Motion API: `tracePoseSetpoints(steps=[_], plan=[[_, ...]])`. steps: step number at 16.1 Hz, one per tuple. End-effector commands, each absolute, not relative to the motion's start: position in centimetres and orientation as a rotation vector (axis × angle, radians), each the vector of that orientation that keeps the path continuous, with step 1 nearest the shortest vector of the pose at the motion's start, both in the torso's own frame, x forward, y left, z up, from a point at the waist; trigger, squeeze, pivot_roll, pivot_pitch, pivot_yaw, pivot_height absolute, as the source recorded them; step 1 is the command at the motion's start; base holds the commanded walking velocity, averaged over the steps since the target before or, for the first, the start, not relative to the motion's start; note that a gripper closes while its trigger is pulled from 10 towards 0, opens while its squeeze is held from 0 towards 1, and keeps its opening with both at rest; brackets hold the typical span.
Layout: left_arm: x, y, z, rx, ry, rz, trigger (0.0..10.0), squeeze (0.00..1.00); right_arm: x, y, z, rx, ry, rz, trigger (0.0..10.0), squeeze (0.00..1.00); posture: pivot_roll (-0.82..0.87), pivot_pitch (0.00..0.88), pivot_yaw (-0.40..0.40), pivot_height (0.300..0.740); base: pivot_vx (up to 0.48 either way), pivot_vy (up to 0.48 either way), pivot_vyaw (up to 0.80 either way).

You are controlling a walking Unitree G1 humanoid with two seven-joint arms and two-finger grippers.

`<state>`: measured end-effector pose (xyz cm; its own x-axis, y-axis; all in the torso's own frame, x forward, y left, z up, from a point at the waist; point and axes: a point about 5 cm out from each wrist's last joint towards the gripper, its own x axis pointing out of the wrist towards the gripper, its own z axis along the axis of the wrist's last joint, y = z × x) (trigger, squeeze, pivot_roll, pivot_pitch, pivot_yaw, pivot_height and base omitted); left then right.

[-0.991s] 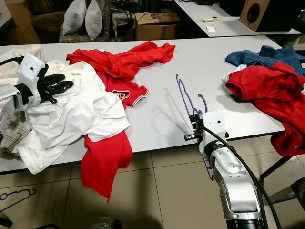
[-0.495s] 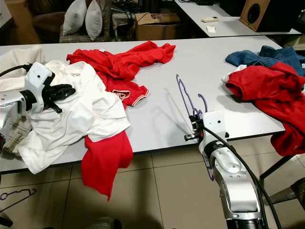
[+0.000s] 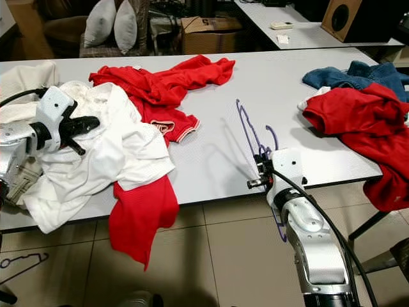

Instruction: Hang hanger

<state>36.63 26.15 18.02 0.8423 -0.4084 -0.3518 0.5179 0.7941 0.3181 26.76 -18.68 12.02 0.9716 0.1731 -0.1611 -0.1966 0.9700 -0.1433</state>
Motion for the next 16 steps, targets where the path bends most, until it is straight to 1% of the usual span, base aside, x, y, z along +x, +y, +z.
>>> tracePoseSetpoints(steps=[1, 4, 6, 7, 8, 9, 11, 12, 13, 14, 15, 16], plan=[[37.1, 25.7, 18.5, 0.428, 0.239, -0.486, 0.0, 0.0, 26.9, -19.1, 12.0, -0.158, 0.152, 0.165, 10.0, 0.0, 0.04, 0.0, 0.027, 0.74, 0.0, 0.0, 0.0], [38.5, 22.2, 20.2, 0.281, 0.067, -0.499, 0.0, 0.0, 27.3, -19.2, 12.2, -0.159, 0.143, 0.148, 10.0, 0.0, 0.04, 0.0, 0.028, 0.74, 0.0, 0.0, 0.0], [39.9, 16.8, 24.8, 0.071, -0.183, -0.605, 0.0, 0.0, 27.6, -19.0, 12.4, -0.16, 0.133, 0.149, 10.0, 0.0, 0.03, 0.0, 0.032, 0.74, 0.0, 0.0, 0.0], [39.9, 15.2, 27.9, -0.001, -0.311, -0.665, 0.0, 0.0, 27.6, -19.0, 12.5, -0.16, 0.129, 0.15, 10.0, 0.0, 0.03, 0.0, 0.037, 0.74, 0.0, 0.0, 0.0], [39.6, 14.6, 30.1, -0.046, -0.397, -0.705, 0.0, 0.0, 27.6, -19.0, 12.5, -0.16, 0.128, 0.148, 10.0, 0.0, 0.03, 0.0, 0.041, 0.74, 0.0, 0.0, 0.0], [38.8, 14.1, 33.7, -0.145, -0.53, -0.786, 0.0, 0.0, 27.5, -19.1, 12.6, -0.156, 0.122, 0.141, 10.0, 0.0, 0.03, 0.0, 0.044, 0.74, 0.0, 0.0, 0.0], [37.1, 14.9, 36.9, -0.218, -0.642, -0.93, 0.0, 0.0, 27.4, -19.1, 12.7, -0.141, 0.107, 0.135, 10.0, 0.0, 0.04, 0.0, 0.041, 0.74, 0.0, 0.0, 0.0], [36.3, 15.5, 37.6, -0.222, -0.659, -0.983, 0.0, 0.0, 27.4, -19.0, 12.8, -0.129, 0.096, 0.136, 10.0, 0.0, 0.05, 0.0, 0.038, 0.74, 0.0, 0.0, 0.0], [35.0, 16.8, 37.5, -0.188, -0.641, -1.061, 0.0, 0.0, 27.4, -18.7, 13.0, -0.105, 0.072, 0.144, 10.0, 0.0, 0.06, 0.0, 0.026, 0.74, 0.0, 0.0, 0.0], [34.7, 17.8, 36.1, -0.128, -0.561, -1.078, 0.0, 0.0, 27.5, -18.5, 13.3, -0.087, 0.048, 0.151, 10.0, 0.0, 0.07, 0.0, 0.022, 0.74, 0.0, 0.0, 0.0], [34.6, 19.2, 33.2, 0.024, -0.403, -1.061, 0.0, 0.0, 27.7, -18.2, 13.9, -0.06, 0.01, 0.168, 10.0, 0.0, 0.08, 0.0, 0.013, 0.74, 0.0, 0.0, 0.0], [34.6, 19.6, 32.1, 0.084, -0.341, -1.056, 0.0, 0.0, 27.7, -18.1, 14.1, -0.052, -0.003, 0.175, 10.0, 0.0, 0.08, 0.0, 0.011, 0.74, 0.0, 0.0, 0.0]])
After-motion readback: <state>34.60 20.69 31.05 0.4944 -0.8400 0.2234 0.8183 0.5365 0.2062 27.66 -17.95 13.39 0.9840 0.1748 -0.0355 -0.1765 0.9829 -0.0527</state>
